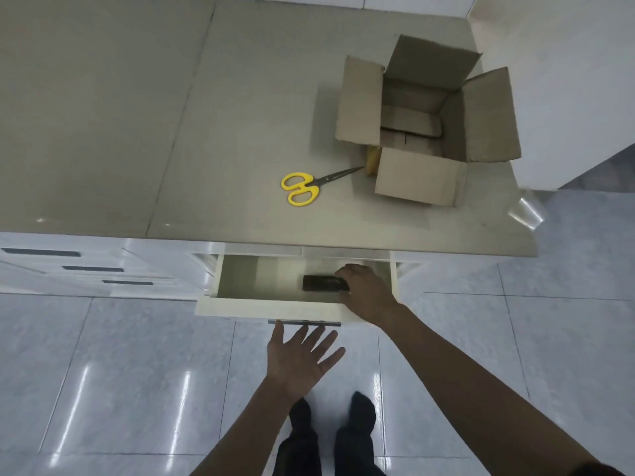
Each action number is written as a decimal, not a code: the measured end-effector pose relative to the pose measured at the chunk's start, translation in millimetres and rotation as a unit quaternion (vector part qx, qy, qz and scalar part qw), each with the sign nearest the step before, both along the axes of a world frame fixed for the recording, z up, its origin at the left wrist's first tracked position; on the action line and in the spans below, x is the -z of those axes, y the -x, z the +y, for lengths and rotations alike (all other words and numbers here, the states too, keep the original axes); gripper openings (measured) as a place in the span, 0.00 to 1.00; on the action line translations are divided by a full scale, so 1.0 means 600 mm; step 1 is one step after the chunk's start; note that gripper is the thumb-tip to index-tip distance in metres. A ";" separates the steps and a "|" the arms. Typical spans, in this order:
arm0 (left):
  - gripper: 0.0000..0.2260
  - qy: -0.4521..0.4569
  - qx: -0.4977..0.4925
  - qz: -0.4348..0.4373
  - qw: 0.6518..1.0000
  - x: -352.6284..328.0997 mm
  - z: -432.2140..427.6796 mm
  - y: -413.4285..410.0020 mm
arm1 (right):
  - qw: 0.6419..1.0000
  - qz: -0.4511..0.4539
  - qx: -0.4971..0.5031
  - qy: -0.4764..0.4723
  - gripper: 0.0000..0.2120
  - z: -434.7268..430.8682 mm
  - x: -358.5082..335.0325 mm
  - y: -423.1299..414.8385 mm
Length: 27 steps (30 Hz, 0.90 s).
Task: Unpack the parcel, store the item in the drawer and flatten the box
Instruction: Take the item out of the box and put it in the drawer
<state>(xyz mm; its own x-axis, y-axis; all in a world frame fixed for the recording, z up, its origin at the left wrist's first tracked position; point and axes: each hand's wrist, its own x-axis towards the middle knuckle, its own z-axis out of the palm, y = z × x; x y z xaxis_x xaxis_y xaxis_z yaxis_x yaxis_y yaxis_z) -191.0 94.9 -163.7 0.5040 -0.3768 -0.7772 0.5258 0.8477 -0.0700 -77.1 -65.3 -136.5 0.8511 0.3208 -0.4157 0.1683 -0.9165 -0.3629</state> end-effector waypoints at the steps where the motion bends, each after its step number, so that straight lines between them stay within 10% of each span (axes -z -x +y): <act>1: 0.31 0.005 0.001 -0.011 1.000 -0.005 0.004 0.006 | 0.998 -0.033 -0.046 0.007 0.17 0.002 -0.022 0.007; 7: 0.32 0.010 0.011 -0.025 1.000 -0.029 0.007 0.005 | 0.914 -0.386 -0.091 -0.087 0.14 0.009 -0.141 0.032; 13: 0.29 -0.018 -0.001 -0.026 1.000 -0.047 -0.015 -0.062 | 0.973 -0.223 -0.027 0.045 0.35 -0.005 -0.167 -0.008; 27: 0.25 -0.043 -0.098 -0.013 0.994 -0.097 -0.075 -0.202 | 0.985 -0.156 -0.055 0.039 0.39 -0.021 -0.179 -0.034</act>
